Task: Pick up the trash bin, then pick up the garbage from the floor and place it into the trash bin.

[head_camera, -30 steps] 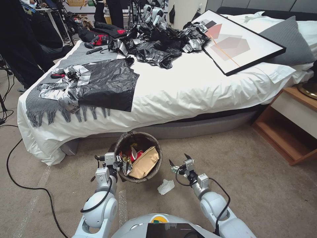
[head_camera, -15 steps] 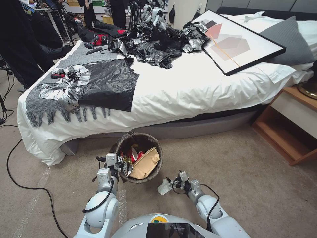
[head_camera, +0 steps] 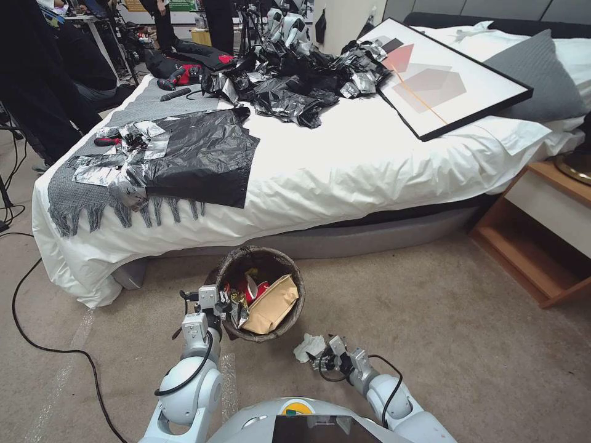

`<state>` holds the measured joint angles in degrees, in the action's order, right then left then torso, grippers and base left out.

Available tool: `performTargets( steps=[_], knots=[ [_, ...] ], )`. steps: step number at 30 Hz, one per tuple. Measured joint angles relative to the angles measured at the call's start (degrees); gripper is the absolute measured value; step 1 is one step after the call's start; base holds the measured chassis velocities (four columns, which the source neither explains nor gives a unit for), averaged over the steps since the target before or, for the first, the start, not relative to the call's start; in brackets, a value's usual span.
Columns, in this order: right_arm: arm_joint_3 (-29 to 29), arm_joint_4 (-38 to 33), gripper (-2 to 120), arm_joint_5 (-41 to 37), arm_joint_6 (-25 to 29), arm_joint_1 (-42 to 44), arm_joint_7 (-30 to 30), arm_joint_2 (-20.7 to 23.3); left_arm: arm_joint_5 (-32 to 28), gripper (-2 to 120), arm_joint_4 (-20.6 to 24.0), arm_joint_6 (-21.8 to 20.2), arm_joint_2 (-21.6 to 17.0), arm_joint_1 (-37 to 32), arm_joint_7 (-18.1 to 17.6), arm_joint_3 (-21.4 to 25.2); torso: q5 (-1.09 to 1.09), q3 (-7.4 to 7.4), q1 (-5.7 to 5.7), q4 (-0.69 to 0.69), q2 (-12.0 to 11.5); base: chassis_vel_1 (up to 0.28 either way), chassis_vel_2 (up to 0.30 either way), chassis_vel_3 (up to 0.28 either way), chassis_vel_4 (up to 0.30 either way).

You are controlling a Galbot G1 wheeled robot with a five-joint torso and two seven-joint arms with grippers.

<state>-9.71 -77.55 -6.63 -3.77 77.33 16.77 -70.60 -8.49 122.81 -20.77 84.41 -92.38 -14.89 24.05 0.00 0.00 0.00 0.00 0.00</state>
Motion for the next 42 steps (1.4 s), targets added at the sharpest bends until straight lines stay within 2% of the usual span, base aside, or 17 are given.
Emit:
performTargets(
  steps=[8, 11, 17, 19, 22, 24, 27, 31, 33, 35, 36, 42],
  knots=[
    [0.03, 2.67, 100, 0.68, 1.19, -1.09, 0.07, -0.73, 0.08, 3, 0.0, -0.02, 0.03, 0.05, 0.0, -0.03, -0.05, 0.0, 0.0, -0.01, 0.0, 0.0, 0.0, 0.0, 0.0],
    [-0.04, 4.53, 96, 1.34, 2.48, -1.77, 0.2, -1.21, 0.13, 3, 0.0, -0.05, 0.03, 0.03, -0.01, -0.05, -0.05, 0.0, 0.0, -0.01, 0.0, 0.0, 0.0, 0.0, 0.0],
    [-0.1, 7.07, 70, 2.27, 4.77, -2.72, 0.4, -1.69, 0.33, 3, -0.03, -0.08, 0.0, -0.1, -0.02, -0.2, -0.02, 0.01, 0.0, 0.03, 0.01, 0.0, 0.0, 0.0, 0.0],
    [-0.1, 7.07, 70, 2.27, 4.77, -2.72, 0.4, -1.69, 0.33, 3, -0.03, -0.08, 0.0, -0.1, -0.02, -0.2, -0.02, 0.01, 0.0, 0.03, 0.01, 0.0, 0.0, 0.0, 0.0],
    [-0.17, 7.58, 52, 2.4, 5.2, -2.88, 0.38, -1.71, 0.36, 3, -0.19, -0.08, -0.04, -0.11, -0.04, -0.34, -0.01, 0.01, 0.0, -0.02, 0.01, 0.0, 0.0, 0.0, 0.0],
    [-0.19, 7.65, 48, 2.43, 5.31, -2.88, 0.36, -1.75, 0.36, 3, -0.2, -0.08, -0.05, -0.1, -0.04, -0.37, 0.0, 0.01, 0.0, -0.01, 0.0, 0.0, 0.0, 0.0, 0.0],
    [-0.21, 7.78, 34, 2.52, 5.52, -2.84, 0.27, -1.88, 0.38, 3, -0.22, -0.11, -0.08, -0.01, -0.05, -0.49, 0.01, 0.01, 0.0, -0.01, 0.0, 0.0, 0.0, 0.0, 0.0],
    [-0.2, 7.94, 25, 2.64, 5.7, -2.81, 0.34, -1.95, 0.39, 3, -0.23, -0.14, -0.08, 0.03, -0.07, -0.53, 0.0, 0.0, 0.0, -0.04, 0.0, 0.0, 0.0, 0.0, 0.0],
    [-0.2, 8.17, 12, 2.76, 5.88, -2.81, 0.26, -2.06, 0.4, 3, -0.26, -0.16, -0.06, 0.03, -0.08, -0.53, -0.01, 0.0, 0.0, -0.04, 0.0, 0.0, 0.0, 0.0, 0.0],
    [-0.2, 8.2, 8, 2.8, 5.92, -2.81, 0.28, -2.08, 0.41, 3, -0.26, -0.16, -0.05, 0.03, -0.07, -0.54, -0.01, 0.0, 0.0, -0.03, 0.0, 0.0, 0.0, 0.0, 0.0],
    [-0.18, 8.25, 0, 2.87, 5.94, -2.83, 0.3, -2.12, 0.42, 3, -0.27, -0.16, -0.04, 0.04, -0.07, -0.54, -0.01, 0.0, 0.0, -0.04, 0.0, 0.0, 0.0, 0.0, 0.0],
    [-0.16, 8.36, 0, 3.01, 6.24, -2.88, -0.1, -2.3, 0.42, 3, -0.29, -0.16, 0.01, 0.07, -0.07, -0.52, -0.01, 0.0, 0.0, -0.02, 0.0, 0.0, 0.0, 0.0, 0.0]
  ],
)
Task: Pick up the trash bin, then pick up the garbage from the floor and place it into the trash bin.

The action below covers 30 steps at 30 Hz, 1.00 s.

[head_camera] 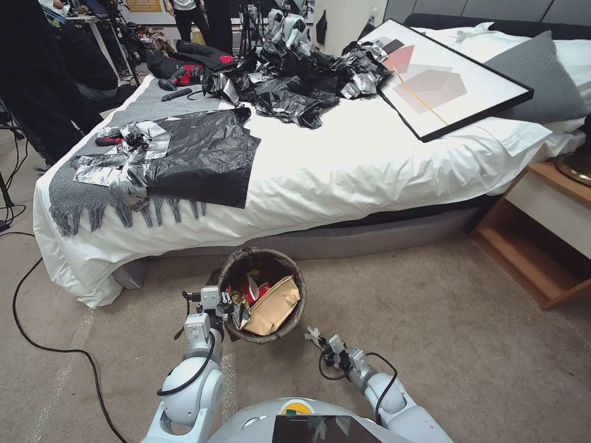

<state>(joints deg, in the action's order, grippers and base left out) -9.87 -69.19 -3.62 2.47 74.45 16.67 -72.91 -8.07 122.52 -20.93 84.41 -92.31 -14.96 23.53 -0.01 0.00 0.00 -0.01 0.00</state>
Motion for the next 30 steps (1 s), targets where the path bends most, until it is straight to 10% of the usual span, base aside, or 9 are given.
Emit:
performTargets(
  steps=[30],
  knots=[
    [-5.78, -17.41, 0, -7.13, 5.77, 3.54, -10.63, 0.72, -0.51, 3, -0.24, 0.16, -0.04, 0.05, 0.04, 0.37, 0.02, 0.0, 0.0, 0.02, -0.01, 0.0, 0.0, 0.0, 0.0]
  ],
)
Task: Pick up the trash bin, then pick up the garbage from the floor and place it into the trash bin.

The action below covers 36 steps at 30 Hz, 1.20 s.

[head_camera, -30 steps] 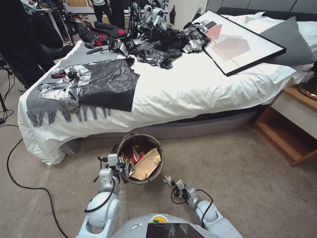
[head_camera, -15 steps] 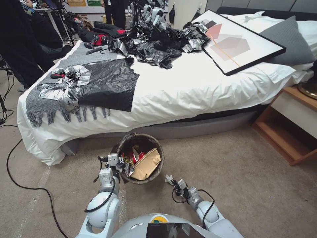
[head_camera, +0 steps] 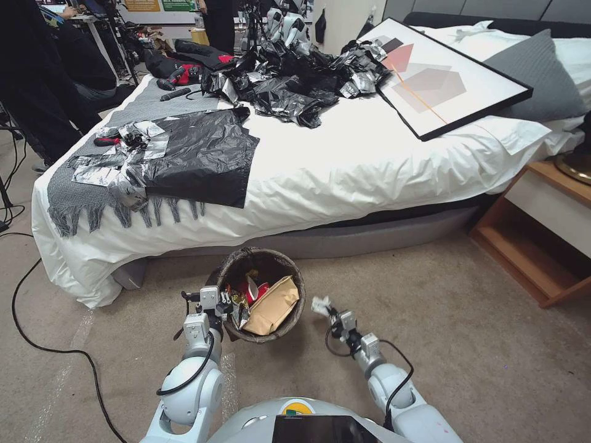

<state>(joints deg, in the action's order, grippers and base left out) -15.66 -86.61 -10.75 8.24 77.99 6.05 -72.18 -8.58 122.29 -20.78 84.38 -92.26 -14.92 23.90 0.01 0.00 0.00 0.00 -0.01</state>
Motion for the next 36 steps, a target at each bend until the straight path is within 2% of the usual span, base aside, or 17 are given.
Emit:
performTargets(
  steps=[1, 2, 3, 6, 11, 16, 24, 28, 36],
  knots=[
    [-0.36, -1.41, 0, -0.63, 0.23, 0.0, -0.54, -0.03, -0.02, 3, 0.01, 0.01, -0.03, -0.03, 0.0, 0.02, 0.0, 0.0, 0.0, 0.0, 0.0, 0.0, 0.0, 0.0, 0.0],
    [-1.31, -6.64, 0, -2.75, 1.15, -0.12, -1.69, -0.11, -0.07, 3, 0.05, 0.04, -0.08, -0.1, 0.0, 0.02, -0.01, 0.0, 0.0, 0.0, 0.0, 0.0, 0.0, 0.0, 0.0],
    [-1.31, -6.64, 0, -2.75, 1.15, -0.12, -1.69, -0.11, -0.07, 3, 0.05, 0.04, -0.08, -0.1, 0.0, 0.02, -0.01, 0.0, 0.0, 0.0, 0.0, 0.0, 0.0, 0.0, 0.0],
    [-2.26, -16.16, 0, -6.0, 3.11, -0.25, -1.23, -0.18, -0.1, 3, 0.07, 0.11, -0.08, -0.18, -0.01, -0.03, -0.02, 0.0, 0.0, 0.0, 0.0, 0.0, 0.0, 0.0, 0.0],
    [-1.54, -23.14, 0, -7.7, 5.1, 0.33, 1.94, -0.07, -0.1, 3, 0.07, 0.16, -0.11, -0.2, -0.02, -0.12, -0.02, 0.0, 0.0, -0.01, 0.01, 0.0, 0.0, 0.0, 0.0],
    [2.13, -30.53, 0, -6.71, 6.46, 2.06, 5.25, 0.15, -0.09, 3, 0.07, 0.16, -0.2, -0.25, -0.04, -0.32, -0.02, 0.01, 0.0, 0.0, 0.01, 0.0, 0.0, 0.0, 0.0],
    [7.72, -31.45, 0, -3.41, 5.7, 1.31, 5.62, 2.33, 0.26, 3, 0.07, 0.12, -0.23, -0.27, -0.04, -0.81, -0.02, 0.01, 0.0, 0.0, 0.01, 0.0, 0.0, 0.0, 0.0],
    [11.64, -28.35, 0, -2.4, 5.02, -0.44, 5.36, 2.67, 0.65, 3, 0.08, 0.1, -0.16, -0.34, -0.05, -0.97, -0.02, 0.0, 0.0, 0.0, 0.01, 0.0, 0.0, 0.0, 0.0],
    [15.24, -21.76, 0, -1.51, 5.01, -2.7, 4.38, 1.63, 1.02, 3, 0.13, 0.06, -0.02, -0.42, -0.05, -1.05, -0.02, 0.0, 0.0, 0.0, 0.01, 0.0, 0.0, 0.0, 0.0]
  ],
)
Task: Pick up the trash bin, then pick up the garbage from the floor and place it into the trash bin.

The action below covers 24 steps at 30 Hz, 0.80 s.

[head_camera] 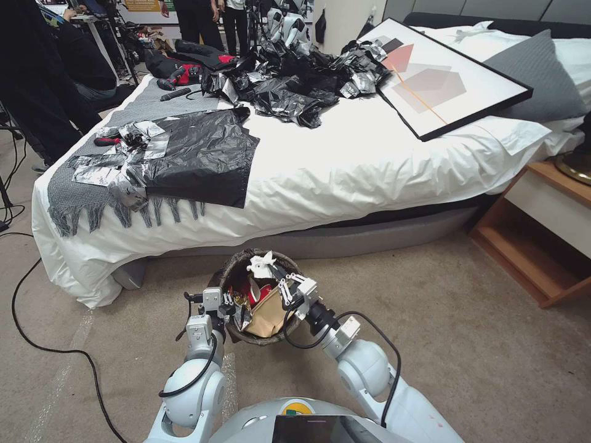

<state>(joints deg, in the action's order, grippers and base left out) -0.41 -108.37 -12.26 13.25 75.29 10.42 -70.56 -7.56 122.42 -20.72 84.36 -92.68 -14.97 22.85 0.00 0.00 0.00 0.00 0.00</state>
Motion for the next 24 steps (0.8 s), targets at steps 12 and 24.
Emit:
performTargets(
  steps=[12, 24],
  knots=[
    [0.7, 3.23, 0, 0.35, 0.28, -0.8, -0.48, -0.71, 0.14, 3, 0.01, -0.01, 0.09, 0.0, 0.01, -0.17, 0.0, 0.0, 0.0, 0.0, 0.0, 0.0, 0.0, 0.0, 0.0],
    [0.93, 4.84, 41, 0.89, 0.34, -1.25, -0.43, -1.19, 0.21, 3, -0.01, 0.0, 0.15, 0.0, 0.04, -0.25, 0.0, 0.0, 0.0, 0.01, 0.0, 0.0, 0.0, 0.0, 0.0]
  ],
)
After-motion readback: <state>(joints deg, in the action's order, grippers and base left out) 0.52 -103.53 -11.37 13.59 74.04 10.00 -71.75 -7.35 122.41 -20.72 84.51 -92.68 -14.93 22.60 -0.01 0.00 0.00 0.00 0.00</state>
